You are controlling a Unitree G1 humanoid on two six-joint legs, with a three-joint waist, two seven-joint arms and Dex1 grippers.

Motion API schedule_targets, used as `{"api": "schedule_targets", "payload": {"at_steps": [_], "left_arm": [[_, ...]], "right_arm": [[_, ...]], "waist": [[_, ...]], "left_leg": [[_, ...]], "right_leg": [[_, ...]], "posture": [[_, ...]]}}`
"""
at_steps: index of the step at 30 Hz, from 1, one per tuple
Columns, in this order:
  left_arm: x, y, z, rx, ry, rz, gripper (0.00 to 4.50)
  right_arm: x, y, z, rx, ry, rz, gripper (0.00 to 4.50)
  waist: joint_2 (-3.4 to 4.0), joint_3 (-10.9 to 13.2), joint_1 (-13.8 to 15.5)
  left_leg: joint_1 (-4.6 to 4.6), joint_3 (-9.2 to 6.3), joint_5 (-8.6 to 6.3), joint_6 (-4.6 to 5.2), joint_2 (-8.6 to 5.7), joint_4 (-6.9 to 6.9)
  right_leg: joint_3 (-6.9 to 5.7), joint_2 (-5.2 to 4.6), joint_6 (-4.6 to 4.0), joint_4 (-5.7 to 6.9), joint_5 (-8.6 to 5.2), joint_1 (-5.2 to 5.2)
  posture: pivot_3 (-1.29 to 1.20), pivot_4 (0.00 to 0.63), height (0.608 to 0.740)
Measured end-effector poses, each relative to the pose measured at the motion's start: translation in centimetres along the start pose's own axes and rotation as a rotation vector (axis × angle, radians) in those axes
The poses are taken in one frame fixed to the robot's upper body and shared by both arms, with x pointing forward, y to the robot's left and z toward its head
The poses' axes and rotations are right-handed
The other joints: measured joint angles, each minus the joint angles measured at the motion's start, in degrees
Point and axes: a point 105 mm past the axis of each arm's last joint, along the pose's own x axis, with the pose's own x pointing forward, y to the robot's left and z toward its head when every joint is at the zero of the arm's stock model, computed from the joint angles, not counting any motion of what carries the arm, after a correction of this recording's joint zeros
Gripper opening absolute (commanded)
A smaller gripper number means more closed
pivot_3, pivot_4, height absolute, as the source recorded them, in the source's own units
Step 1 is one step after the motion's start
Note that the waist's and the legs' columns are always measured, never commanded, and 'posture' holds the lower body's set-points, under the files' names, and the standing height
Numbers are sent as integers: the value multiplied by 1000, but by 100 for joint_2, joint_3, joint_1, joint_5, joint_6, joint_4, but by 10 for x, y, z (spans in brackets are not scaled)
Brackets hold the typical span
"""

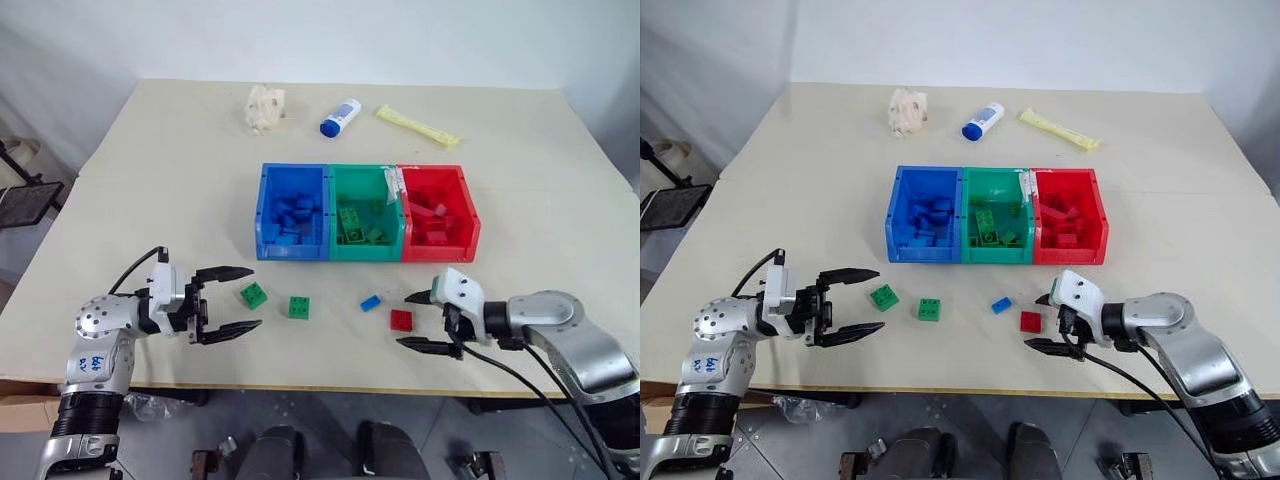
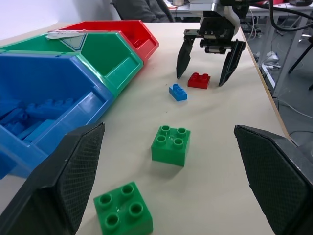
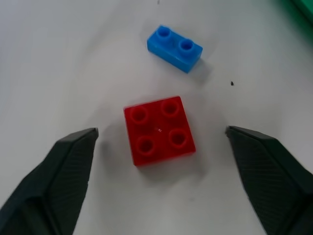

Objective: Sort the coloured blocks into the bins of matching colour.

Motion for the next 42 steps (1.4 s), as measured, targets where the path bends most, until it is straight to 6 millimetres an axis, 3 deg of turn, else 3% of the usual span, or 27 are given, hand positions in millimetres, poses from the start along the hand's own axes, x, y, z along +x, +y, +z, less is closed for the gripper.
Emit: {"api": "schedule_targets", "payload": {"at_steps": [6, 11, 14, 20, 24, 27, 30, 33, 38, 42], "left_arm": [[0, -2, 2, 6, -8, 3, 4500], [0, -1, 2, 6, -10, 10, 4500], [1, -1, 3, 9, -11, 10, 4500], [3, 5, 4, 16, -25, 17, 4500], [7, 7, 3, 18, -38, 18, 4500], [7, 10, 1, 17, -37, 24, 4500], [9, 13, 4, 34, -40, 23, 4500], [9, 15, 6, 47, -44, 22, 4500], [8, 17, 3, 28, -41, 26, 4500], [5, 19, 4, 38, -31, 22, 4500]], "right_arm": [[3, -1, 1, -2, -13, -16, 1417], [1, -1, 4, 3, -27, -22, 1410], [-8, -10, 14, 6, -70, -68, 1410], [-40, -70, 64, -66, -207, -297, 1410], [-55, -114, 74, -47, -235, -474, 1410], [-56, -135, 64, -13, -204, -553, 2443], [-52, -137, 55, 2, -189, -551, 3530], [-51, -135, 60, -20, -207, -539, 4465], [-52, -123, 67, -50, -235, -490, 4465], [-62, -98, 52, -77, -226, -403, 4465]], "waist": [[0, 0, -15], [0, 0, -8], [0, 0, -1], [0, 0, -41], [0, 0, -74], [0, 0, -101], [0, 0, -129], [1, 0, -136], [0, 0, -133], [0, 0, -55]], "left_leg": [[0, 0, 0, 0, 0, 0], [0, 1, 0, 0, -1, 0], [0, 2, 0, 0, -2, 0], [0, 4, 0, 0, -1, 0], [-2, 3, 0, 0, -3, -3], [-7, 1, 0, 1, -5, -4], [-12, 3, 1, 1, -5, -4], [-12, 6, 1, 1, -3, -4], [-11, 5, 1, 1, 0, -3], [-13, -6, -1, 4, -8, -1]], "right_leg": [[0, 0, 0, 2, 0, 0], [1, -1, 0, 2, 0, 0], [1, -1, 0, 2, 0, 0], [0, 0, 0, 4, 0, -3], [-3, -1, 0, 6, 0, -5], [-9, -1, 0, 6, 0, -8], [-13, -1, 0, 6, 0, -12], [-24, 1, 0, 7, 0, -12], [-29, 2, 0, 9, 0, -12], [-28, -4, 0, 6, 0, -5]], "posture": [[0, 150, 740], [0, 150, 740], [0, 150, 740], [0, 150, 740], [0, 150, 740], [0, 150, 740], [0, 150, 740], [0, 150, 740], [0, 150, 740], [0, 150, 740]]}}
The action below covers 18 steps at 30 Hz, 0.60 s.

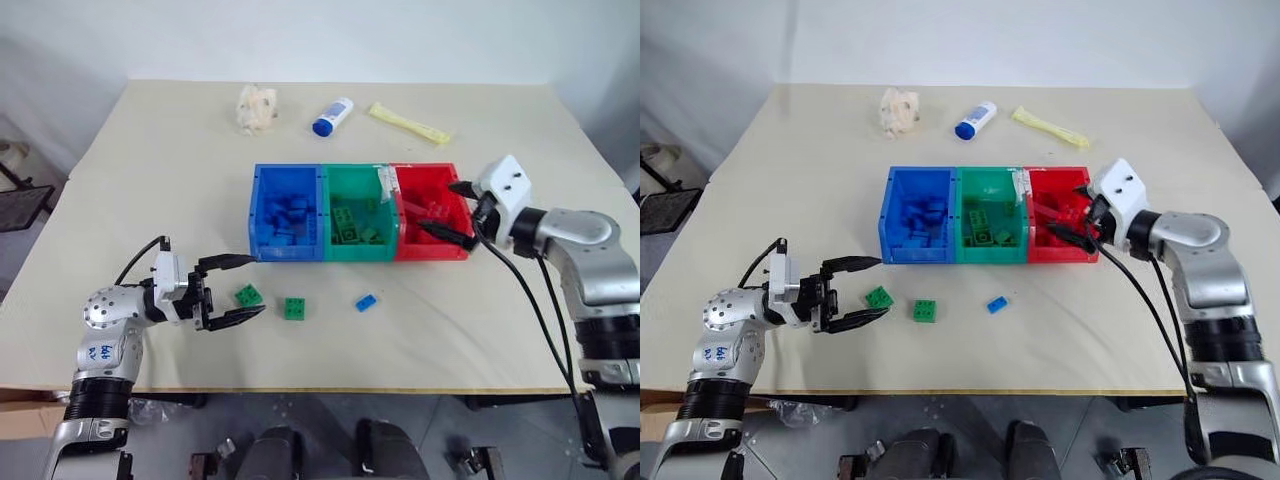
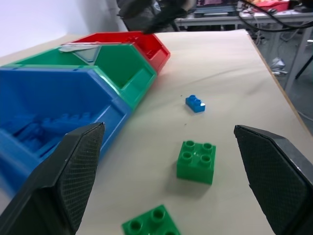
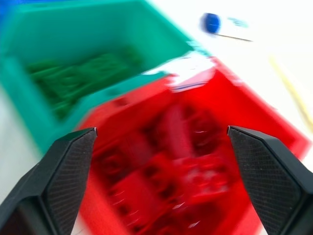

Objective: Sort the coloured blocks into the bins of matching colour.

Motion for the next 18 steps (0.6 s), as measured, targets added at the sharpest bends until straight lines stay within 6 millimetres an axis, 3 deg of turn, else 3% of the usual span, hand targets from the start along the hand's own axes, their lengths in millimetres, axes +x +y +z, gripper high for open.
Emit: {"api": "schedule_targets", "payload": {"at_steps": [5, 11, 14, 18], "left_arm": [[-7, 3, -3, -2, 25, 3, 4500], [-12, 4, -7, -7, 41, 12, 4500], [-15, 3, -8, -8, 50, 7, 4500], [-16, 3, -11, -20, 53, 12, 4500]], "right_arm": [[-41, 29, -22, 18, 68, 141, 4465], [-79, 45, -46, 49, 174, 198, 4465], [-90, 41, -46, 45, 192, 181, 4465], [-90, 40, -43, 38, 182, 178, 4465]], "waist": [[-1, 0, 60], [-1, 1, 72], [-1, 1, 57], [-1, 1, 66]], "left_leg": [[3, 11, 0, 3, 2, 2], [10, 22, 1, 4, 5, 4], [14, 23, 1, 3, 8, 3], [17, 23, 1, 3, 8, 4]], "right_leg": [[-25, 1, 2, -3, 1, 3], [-33, -1, 2, -3, 1, 8], [-33, -1, 2, -2, 1, 8], [-33, -4, 2, -2, 1, 10]], "posture": [[0, 150, 740], [0, 150, 740], [0, 150, 740], [0, 150, 740]]}}
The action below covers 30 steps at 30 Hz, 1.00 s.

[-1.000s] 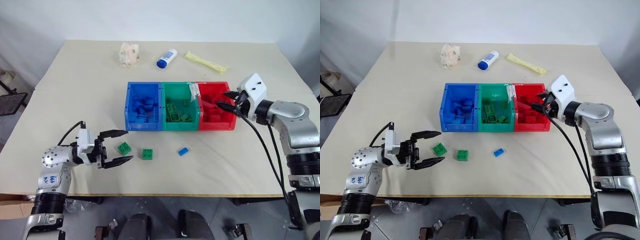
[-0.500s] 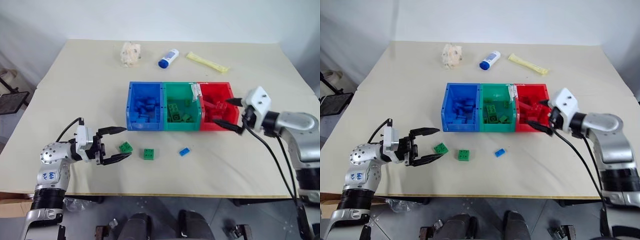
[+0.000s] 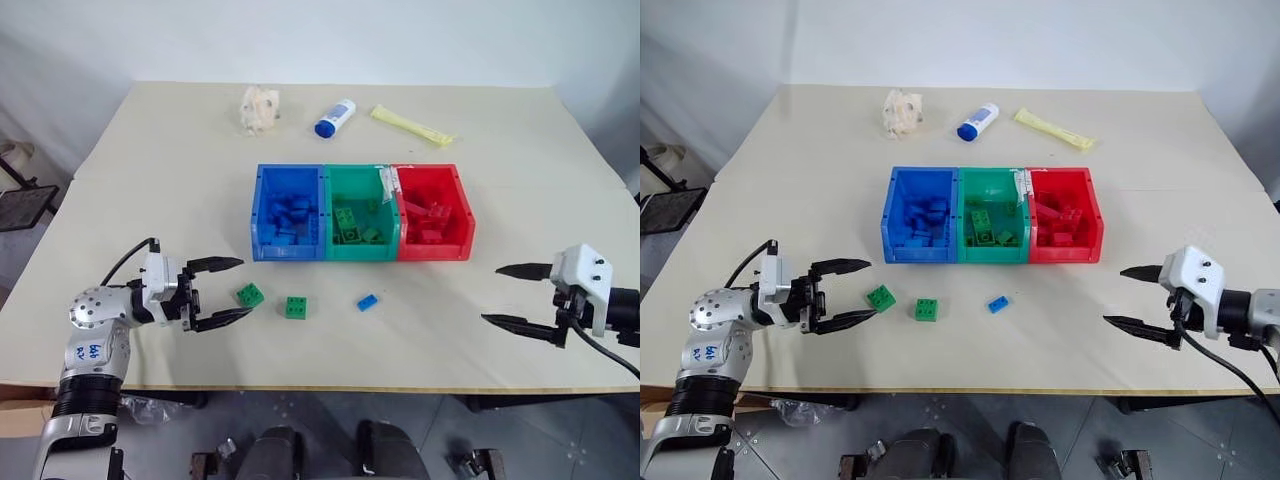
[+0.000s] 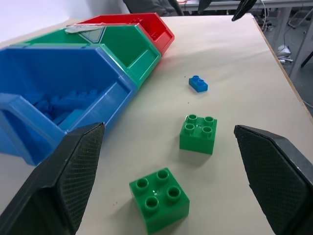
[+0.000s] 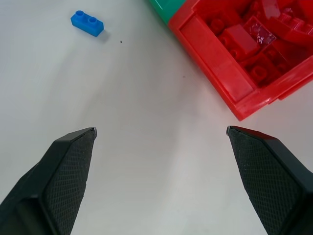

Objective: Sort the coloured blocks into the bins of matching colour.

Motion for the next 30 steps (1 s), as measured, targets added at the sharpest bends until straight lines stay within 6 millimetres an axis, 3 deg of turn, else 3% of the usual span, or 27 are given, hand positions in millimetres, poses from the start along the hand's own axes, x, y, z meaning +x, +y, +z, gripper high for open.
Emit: {"api": "schedule_targets", "payload": {"at_steps": [6, 16, 22, 26, 30], "left_arm": [[-2, -1, 1, 9, -7, -10, 4500], [-9, -16, -7, -10, 5, -47, 4500], [-19, -25, -14, -9, 70, -54, 4500], [-25, -30, -18, -6, 109, -53, 4500], [-23, -32, -17, 8, 110, -48, 4500]], "right_arm": [[20, 2, 22, -62, -54, 49, 4465], [92, 35, 43, -88, -133, 237, 4465], [142, 46, 35, -87, -85, 318, 4465], [155, 46, 33, -98, -69, 334, 4465], [159, 46, 35, -118, -59, 352, 3582]], "waist": [[0, 0, -3], [-1, 0, -22], [0, 0, -68], [0, 0, -109], [0, 0, -140]], "left_leg": [[-1, -7, 0, -2, 1, 0], [-3, -9, -1, -2, 0, 0], [-5, -13, -1, -1, -4, 0], [-6, -20, -1, -2, -6, -1], [-4, -19, -1, -2, -3, 0]], "right_leg": [[2, -2, 0, -2, 0, -1], [0, -2, 0, -1, 0, -3], [0, -5, -1, 3, 0, -5], [-3, -6, -1, 6, 0, -6], [-11, -5, -1, 7, 0, -4]], "posture": [[0, 150, 740], [0, 150, 740], [0, 150, 740], [0, 150, 740], [0, 150, 740]]}}
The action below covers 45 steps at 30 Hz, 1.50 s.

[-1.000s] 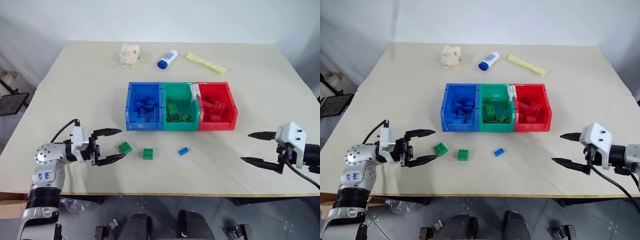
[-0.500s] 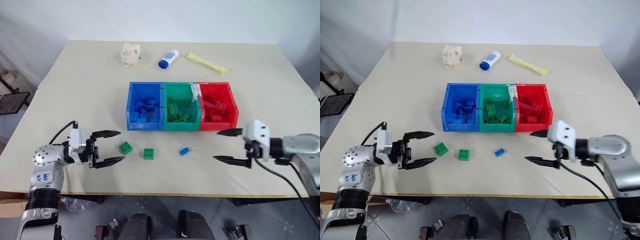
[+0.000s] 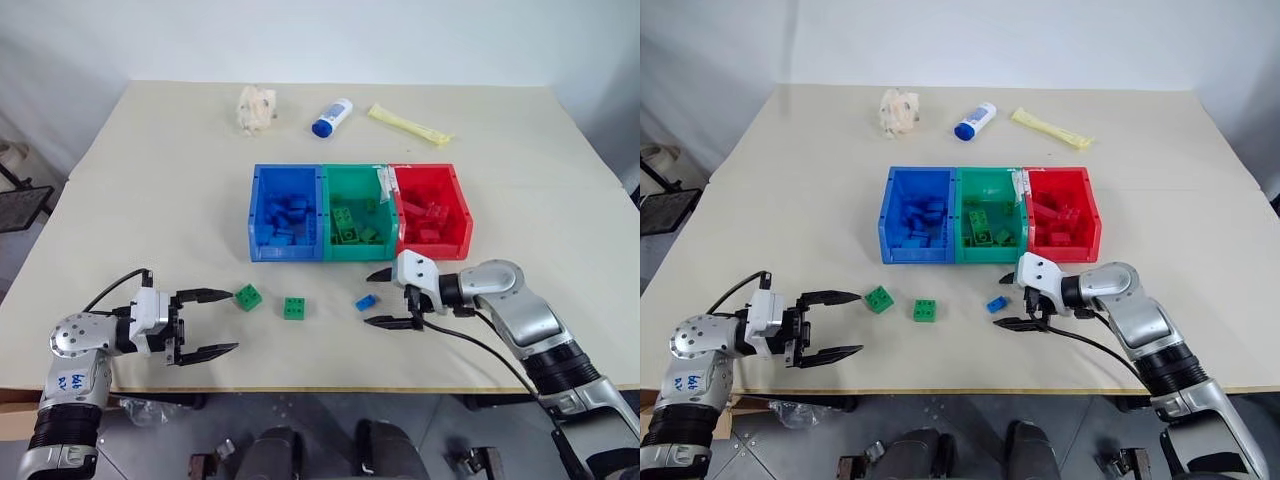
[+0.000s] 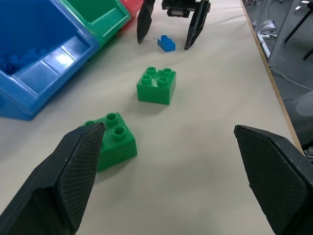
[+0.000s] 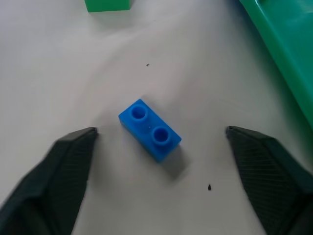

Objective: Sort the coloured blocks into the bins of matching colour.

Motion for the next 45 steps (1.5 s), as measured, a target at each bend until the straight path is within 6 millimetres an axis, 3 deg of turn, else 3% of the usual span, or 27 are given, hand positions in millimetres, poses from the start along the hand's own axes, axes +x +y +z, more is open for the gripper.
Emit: {"api": "schedule_targets", "payload": {"at_steps": [10, 16, 21, 28, 33, 37, 41, 45], "left_arm": [[0, -4, -1, -1, 0, 17, 4500], [3, -2, 1, 13, -15, 17, 4500], [4, 2, 4, 26, -21, 18, 4500], [6, 6, 6, 31, -33, 23, 4500], [9, 10, 9, 46, -46, 24, 4500], [9, 10, 9, 46, -47, 25, 4500], [9, 10, 9, 46, -49, 29, 4500], [10, 11, 10, 47, -55, 38, 4500]], "right_arm": [[1, 2, 1, -17, -5, 14, 406], [2, 3, 4, -13, -14, 1, 412], [-1, 0, 19, 5, -81, -28, 412], [-3, -15, 61, -30, -217, -73, 412], [5, -40, 104, -65, -365, -146, 412], [13, -50, 119, -91, -433, -177, 412], [30, -68, 129, -73, -479, -266, 1723], [30, -75, 138, -104, -534, -332, 3115]], "waist": [[0, 0, -2], [0, 0, -5], [0, 0, -2], [0, 0, -8], [0, 0, -34], [1, 0, -61], [1, 1, -145], [2, 1, -161]], "left_leg": [[1, 2, 0, 0, -1, 0], [1, 3, 0, -1, -1, 0], [0, 2, -1, -1, -1, 0], [0, 3, -1, -2, 0, -1], [2, 5, -1, -2, -1, -2], [1, -6, -2, -3, -4, -4], [1, -5, -1, -2, -11, -3], [1, -23, -2, -3, -7, -5]], "right_leg": [[2, -2, 0, 3, 0, -1], [0, -1, 0, 5, 0, -3], [0, -2, 0, 6, 0, -4], [-1, -1, -1, 12, -1, -9], [-9, -1, -2, 28, -1, -16], [-27, -3, -3, 38, -1, -17], [-43, -7, -3, 44, -1, -17], [-60, -5, -4, 52, -2, -18]], "posture": [[0, 150, 740], [0, 150, 740], [0, 150, 740], [0, 150, 740], [0, 150, 740], [0, 150, 740], [0, 150, 740], [0, 150, 740]]}}
